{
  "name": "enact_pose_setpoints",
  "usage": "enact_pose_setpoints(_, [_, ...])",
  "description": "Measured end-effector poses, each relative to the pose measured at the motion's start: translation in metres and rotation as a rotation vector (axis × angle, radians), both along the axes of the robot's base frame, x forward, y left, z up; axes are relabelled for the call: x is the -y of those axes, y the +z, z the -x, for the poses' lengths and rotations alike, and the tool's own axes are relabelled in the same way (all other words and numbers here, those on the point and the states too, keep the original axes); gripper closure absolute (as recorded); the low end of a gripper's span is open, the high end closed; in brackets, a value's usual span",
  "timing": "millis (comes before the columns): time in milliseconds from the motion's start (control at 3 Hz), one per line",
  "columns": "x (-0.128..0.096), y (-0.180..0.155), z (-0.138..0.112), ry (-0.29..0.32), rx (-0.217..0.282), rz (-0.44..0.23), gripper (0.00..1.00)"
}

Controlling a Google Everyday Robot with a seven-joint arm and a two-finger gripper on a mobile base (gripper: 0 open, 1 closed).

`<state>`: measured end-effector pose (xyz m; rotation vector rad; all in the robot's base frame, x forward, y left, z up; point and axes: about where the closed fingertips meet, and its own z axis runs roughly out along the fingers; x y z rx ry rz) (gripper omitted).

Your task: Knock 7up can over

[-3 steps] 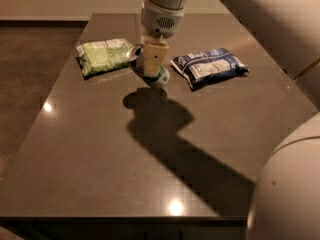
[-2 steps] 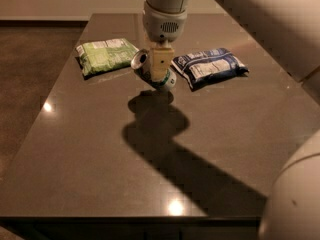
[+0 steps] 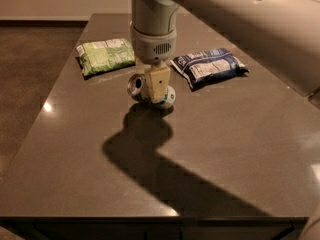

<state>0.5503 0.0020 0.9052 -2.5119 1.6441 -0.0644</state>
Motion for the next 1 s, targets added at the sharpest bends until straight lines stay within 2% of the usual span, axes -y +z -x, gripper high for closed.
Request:
enact_pose_setpoints(333, [-0.007, -0.01, 0.004, 0.042, -0.006, 0.022, 0.07])
enact_pose_setpoints(667, [-0.018, -0.018, 0.005, 0.085, -0.018, 0.039, 0.0])
enact_pose_setpoints(1000, [-0.018, -0.018, 0.005, 0.085, -0.018, 0.039, 0.0])
